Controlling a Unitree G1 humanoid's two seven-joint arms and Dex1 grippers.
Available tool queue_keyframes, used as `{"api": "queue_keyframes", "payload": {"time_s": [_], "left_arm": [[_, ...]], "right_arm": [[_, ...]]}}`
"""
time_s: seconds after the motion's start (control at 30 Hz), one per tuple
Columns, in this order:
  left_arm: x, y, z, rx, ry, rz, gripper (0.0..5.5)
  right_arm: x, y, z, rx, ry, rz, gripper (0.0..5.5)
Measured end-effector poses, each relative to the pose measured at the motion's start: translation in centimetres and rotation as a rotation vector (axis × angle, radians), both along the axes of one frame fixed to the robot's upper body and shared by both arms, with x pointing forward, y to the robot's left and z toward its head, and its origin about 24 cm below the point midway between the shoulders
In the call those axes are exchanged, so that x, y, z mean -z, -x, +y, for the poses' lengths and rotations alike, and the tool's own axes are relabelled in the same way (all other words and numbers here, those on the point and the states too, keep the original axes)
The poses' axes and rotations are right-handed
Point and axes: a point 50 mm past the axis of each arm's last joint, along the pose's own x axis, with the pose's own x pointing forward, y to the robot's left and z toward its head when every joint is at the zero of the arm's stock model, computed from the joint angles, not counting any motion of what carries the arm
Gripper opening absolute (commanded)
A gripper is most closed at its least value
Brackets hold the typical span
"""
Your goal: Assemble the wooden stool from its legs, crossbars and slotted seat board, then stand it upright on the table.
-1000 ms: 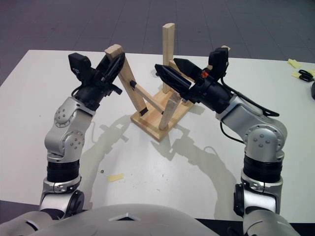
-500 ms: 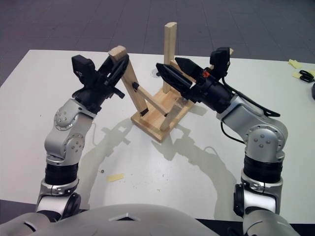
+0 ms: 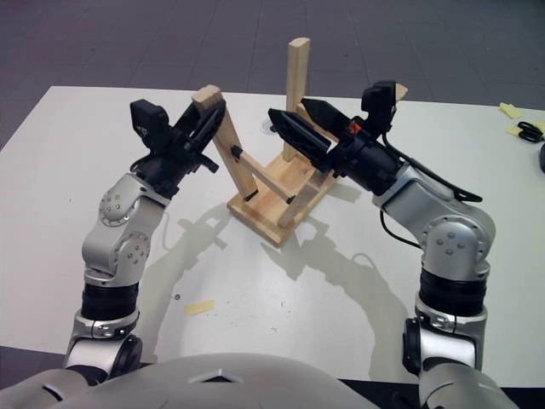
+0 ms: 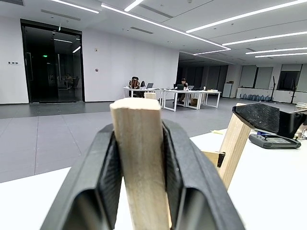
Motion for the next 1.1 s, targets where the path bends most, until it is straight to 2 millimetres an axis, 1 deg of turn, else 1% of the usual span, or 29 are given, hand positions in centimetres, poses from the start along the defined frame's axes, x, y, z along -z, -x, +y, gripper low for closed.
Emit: {"api": "queue_keyframes", "payload": {"time_s": [0.1,0.23,0.27,0.33,0.4,0.47,0.6,0.7,0.77,0.8,0.93,1.1], "left_arm": [[0.3,-0.1,0.2,-0.012,0.002,0.01,1.04],[0.3,-0.1,0.2,-0.009,0.003,0.012,1.04],[0.3,-0.1,0.2,-0.008,0.006,0.014,1.04],[0.4,-0.1,0.2,-0.004,0.017,0.023,1.04],[0.5,-0.2,0.3,-0.004,0.023,0.027,1.04],[0.5,-0.2,0.3,-0.004,0.023,0.028,1.04],[0.5,-0.2,0.3,-0.004,0.025,0.028,1.04],[0.5,-0.2,0.2,-0.004,0.027,0.029,1.04],[0.5,-0.2,0.2,-0.004,0.027,0.029,1.04],[0.5,-0.2,0.2,-0.004,0.027,0.03,1.04],[0.5,-0.2,0.2,-0.003,0.026,0.031,1.04],[0.6,-0.2,0.2,-0.006,0.026,0.033,1.04]], "right_arm": [[-0.2,-1.4,0.6,-0.019,0.061,0.002,5.4],[1.4,-3.4,1.3,-0.092,0.119,0.085,5.4],[1.4,-4.0,1.3,-0.1,0.124,0.088,5.4],[0.8,-5.1,1.1,-0.104,0.119,0.064,5.4],[0.4,-5.7,1.4,-0.119,0.13,0.037,5.4],[0.8,-5.8,1.9,-0.142,0.148,0.035,5.4],[2.2,-5.5,4.0,-0.229,0.159,0.062,5.4],[4.4,-5.1,4.8,-0.256,0.216,0.115,5.4],[6.2,-5.0,4.8,-0.242,0.293,0.153,5.4],[6.6,-5.1,4.7,-0.229,0.311,0.143,5.4],[6.8,-5.0,4.4,-0.194,0.353,0.088,5.4],[7.2,-4.9,4.2,-0.128,0.368,0.112,5.4]]}}
